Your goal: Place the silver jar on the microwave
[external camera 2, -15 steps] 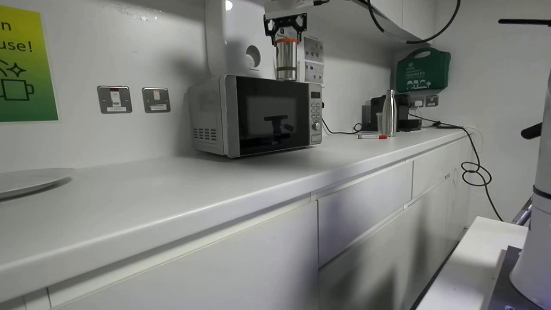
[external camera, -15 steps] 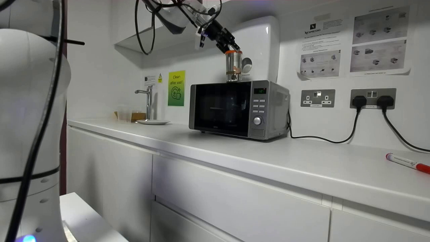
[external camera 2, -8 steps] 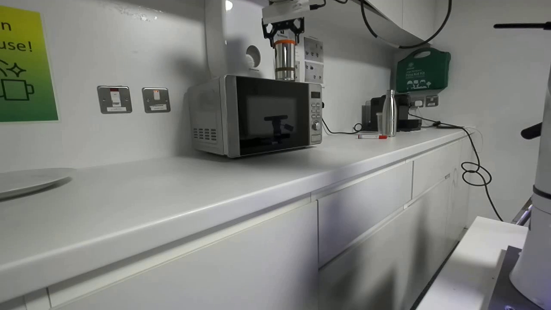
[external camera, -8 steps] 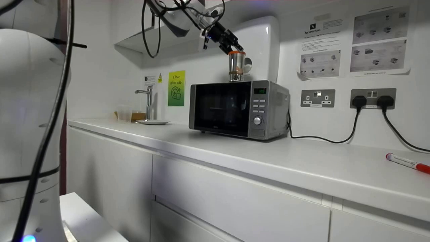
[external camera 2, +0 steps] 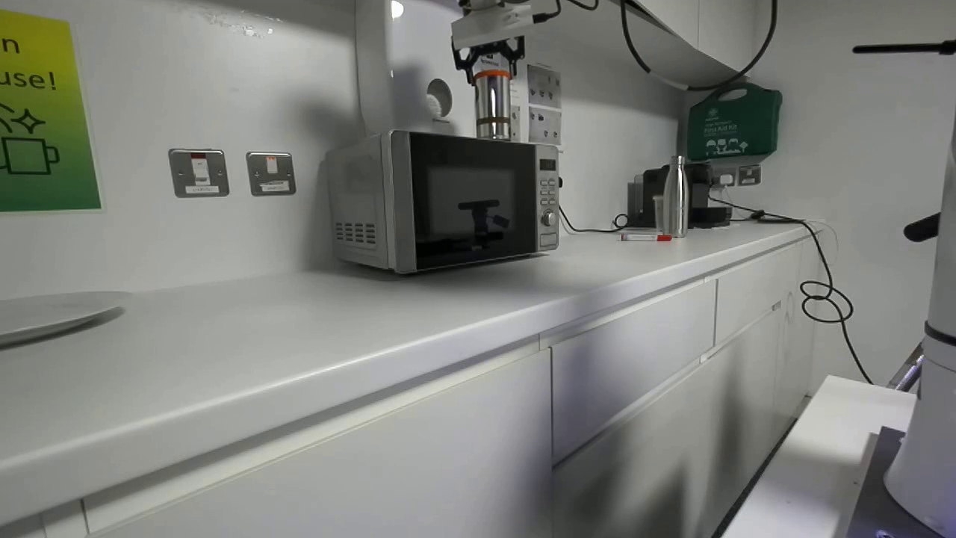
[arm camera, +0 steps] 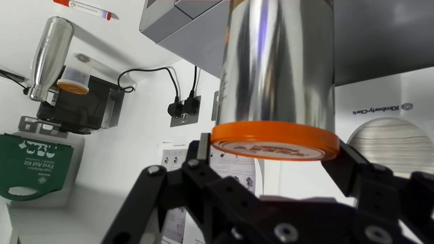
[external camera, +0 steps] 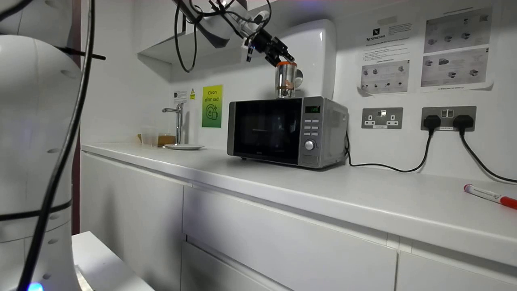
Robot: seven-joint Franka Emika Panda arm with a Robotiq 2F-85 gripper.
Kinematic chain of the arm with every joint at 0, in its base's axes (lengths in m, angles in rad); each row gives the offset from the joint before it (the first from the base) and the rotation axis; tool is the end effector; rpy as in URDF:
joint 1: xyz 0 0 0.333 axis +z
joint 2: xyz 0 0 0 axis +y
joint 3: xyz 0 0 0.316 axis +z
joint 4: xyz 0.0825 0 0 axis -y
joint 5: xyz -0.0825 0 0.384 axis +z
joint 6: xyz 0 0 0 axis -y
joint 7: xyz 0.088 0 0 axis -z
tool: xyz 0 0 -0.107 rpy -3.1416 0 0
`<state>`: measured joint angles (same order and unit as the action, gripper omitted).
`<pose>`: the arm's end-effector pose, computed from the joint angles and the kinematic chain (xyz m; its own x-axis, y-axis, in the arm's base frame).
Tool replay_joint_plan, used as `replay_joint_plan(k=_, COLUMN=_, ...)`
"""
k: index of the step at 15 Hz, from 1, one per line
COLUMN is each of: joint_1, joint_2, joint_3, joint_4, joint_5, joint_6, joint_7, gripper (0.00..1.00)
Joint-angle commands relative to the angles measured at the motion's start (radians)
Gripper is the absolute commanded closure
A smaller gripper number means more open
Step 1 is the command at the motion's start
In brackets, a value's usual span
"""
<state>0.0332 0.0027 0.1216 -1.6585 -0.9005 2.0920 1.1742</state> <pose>0.5983 0.0544 0.6543 0.4699 -0.3543 0.8085 -0.6931 -0.7153 0.0893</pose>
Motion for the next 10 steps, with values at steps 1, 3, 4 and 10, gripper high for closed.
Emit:
replay_joint_plan(k=1, joint_1=0.02, joint_2=0.041, joint_3=-0.015, joint_4=0.039, joint_5=-0.022, joint_6=-0.016, joint_7=0.025, gripper=0.4)
replay_joint_plan(k=3, joint_1=0.021, joint_2=0.043, joint_3=-0.016, joint_4=0.04, joint_5=-0.018, joint_6=-0.017, joint_7=0.021, gripper=0.03)
replay_joint_plan(k=4, joint_1=0.021, joint_2=0.044, joint_3=-0.018, joint_4=0.039, joint_5=-0.016, joint_6=-0.017, joint_7=0.021, gripper=0.0)
replay_joint_plan(k=10, joint_1=0.024, joint_2=0.06, joint_3=-0.028, joint_4=0.038, joint_5=-0.011, joint_6=-0.018, joint_7=0.016, gripper=0.0)
